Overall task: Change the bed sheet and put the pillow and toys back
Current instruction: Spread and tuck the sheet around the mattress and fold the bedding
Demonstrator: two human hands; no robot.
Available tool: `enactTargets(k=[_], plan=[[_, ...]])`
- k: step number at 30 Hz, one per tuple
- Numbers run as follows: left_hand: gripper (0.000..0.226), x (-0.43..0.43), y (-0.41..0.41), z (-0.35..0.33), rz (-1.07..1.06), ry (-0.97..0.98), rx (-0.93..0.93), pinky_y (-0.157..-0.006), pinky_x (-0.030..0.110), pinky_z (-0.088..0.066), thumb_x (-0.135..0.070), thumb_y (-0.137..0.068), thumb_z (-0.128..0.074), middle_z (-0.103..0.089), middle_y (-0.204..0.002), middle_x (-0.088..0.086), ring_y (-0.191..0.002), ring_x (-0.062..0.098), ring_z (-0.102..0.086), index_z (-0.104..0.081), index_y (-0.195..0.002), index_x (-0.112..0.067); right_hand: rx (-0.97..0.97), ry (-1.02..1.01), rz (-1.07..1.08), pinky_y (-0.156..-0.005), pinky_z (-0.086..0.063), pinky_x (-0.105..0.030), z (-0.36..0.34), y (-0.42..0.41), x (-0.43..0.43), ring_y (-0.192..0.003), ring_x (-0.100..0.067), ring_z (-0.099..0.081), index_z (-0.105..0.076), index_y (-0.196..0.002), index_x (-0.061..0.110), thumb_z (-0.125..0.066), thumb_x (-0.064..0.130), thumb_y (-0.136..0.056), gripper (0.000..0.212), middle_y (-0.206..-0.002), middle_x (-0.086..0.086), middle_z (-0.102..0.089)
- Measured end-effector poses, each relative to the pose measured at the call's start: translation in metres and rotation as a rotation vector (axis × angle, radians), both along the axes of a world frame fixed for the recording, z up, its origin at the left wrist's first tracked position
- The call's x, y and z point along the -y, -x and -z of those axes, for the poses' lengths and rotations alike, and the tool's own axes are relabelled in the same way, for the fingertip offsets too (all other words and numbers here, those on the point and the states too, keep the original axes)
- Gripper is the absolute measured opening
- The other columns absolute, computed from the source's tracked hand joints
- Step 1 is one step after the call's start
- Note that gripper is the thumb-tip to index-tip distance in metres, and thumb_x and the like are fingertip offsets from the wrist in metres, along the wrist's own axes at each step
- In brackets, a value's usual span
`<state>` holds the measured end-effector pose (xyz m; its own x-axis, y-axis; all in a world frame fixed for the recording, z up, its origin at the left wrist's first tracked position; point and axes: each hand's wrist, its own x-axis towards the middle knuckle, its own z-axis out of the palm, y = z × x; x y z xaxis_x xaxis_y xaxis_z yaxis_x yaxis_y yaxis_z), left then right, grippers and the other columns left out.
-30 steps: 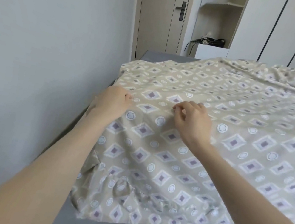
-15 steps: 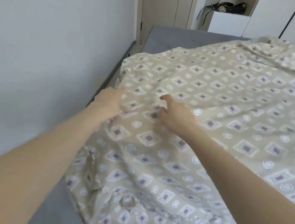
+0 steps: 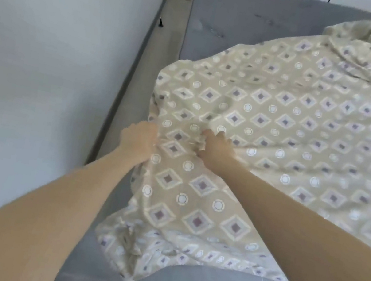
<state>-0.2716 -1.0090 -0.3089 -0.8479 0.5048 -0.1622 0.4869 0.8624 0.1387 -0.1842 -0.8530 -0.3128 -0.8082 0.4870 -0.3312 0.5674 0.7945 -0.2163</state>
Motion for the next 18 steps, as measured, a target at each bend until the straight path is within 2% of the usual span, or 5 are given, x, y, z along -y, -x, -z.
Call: enactTargets(k=[2,5,7,14,18], plan=[[0.019,-0.003,0.009,0.002,0.006,0.025,0.059,-0.075,0.035,-0.047,-0.005,-0.092,-0.046,-0.063,-0.104,0.006,-0.094,0.028,-0.061,-0.061,-0.103,-0.010,0.037,0.038,-0.027,-0.097,-0.043,-0.044,-0.002,0.016,0.002,-0.127,-0.039,-0.038,-0.037,-0.140,0.018,-0.054,0.018,-0.096,0.048,-0.144,-0.016,-0.028],[0.020,-0.006,0.018,0.010,0.005,0.020,0.125,-0.077,0.034,-0.046,-0.006,-0.094,-0.046,-0.063,-0.107,0.006,-0.097,0.028,-0.060,-0.057,-0.110,-0.011,0.013,0.105,-0.020,-0.078,-0.040,-0.032,-0.003,0.031,-0.001,-0.112,-0.032,-0.054,-0.043,-0.135,0.017,-0.056,0.009,-0.092,0.046,-0.130,-0.015,-0.046],[0.026,-0.009,0.024,0.013,0.017,-0.003,0.161,-0.077,0.035,-0.047,-0.003,-0.092,-0.043,-0.062,-0.109,0.006,-0.098,0.028,-0.059,-0.053,-0.114,-0.013,0.011,0.165,0.002,-0.074,-0.041,-0.030,-0.004,0.036,-0.004,-0.106,-0.031,-0.056,-0.042,-0.132,0.018,-0.058,0.004,-0.087,0.050,-0.123,-0.014,-0.052],[0.025,-0.010,0.040,0.024,0.022,-0.066,0.233,-0.078,0.041,-0.049,-0.004,-0.095,-0.038,-0.060,-0.106,0.008,-0.095,0.031,-0.058,-0.049,-0.116,-0.014,0.063,0.202,0.030,-0.091,-0.046,-0.045,0.002,0.049,-0.011,-0.102,-0.035,-0.055,-0.044,-0.128,0.021,-0.055,0.005,-0.090,0.044,-0.113,-0.016,-0.051],[0.027,-0.013,0.042,0.024,-0.019,-0.021,0.280,-0.073,0.036,-0.045,-0.004,-0.094,-0.038,-0.061,-0.106,0.007,-0.093,0.028,-0.057,-0.048,-0.117,-0.015,0.116,0.171,0.094,-0.093,-0.046,-0.054,0.008,0.052,-0.009,-0.112,-0.041,-0.049,-0.040,-0.128,0.028,-0.050,-0.004,-0.090,0.051,-0.127,-0.018,-0.040]])
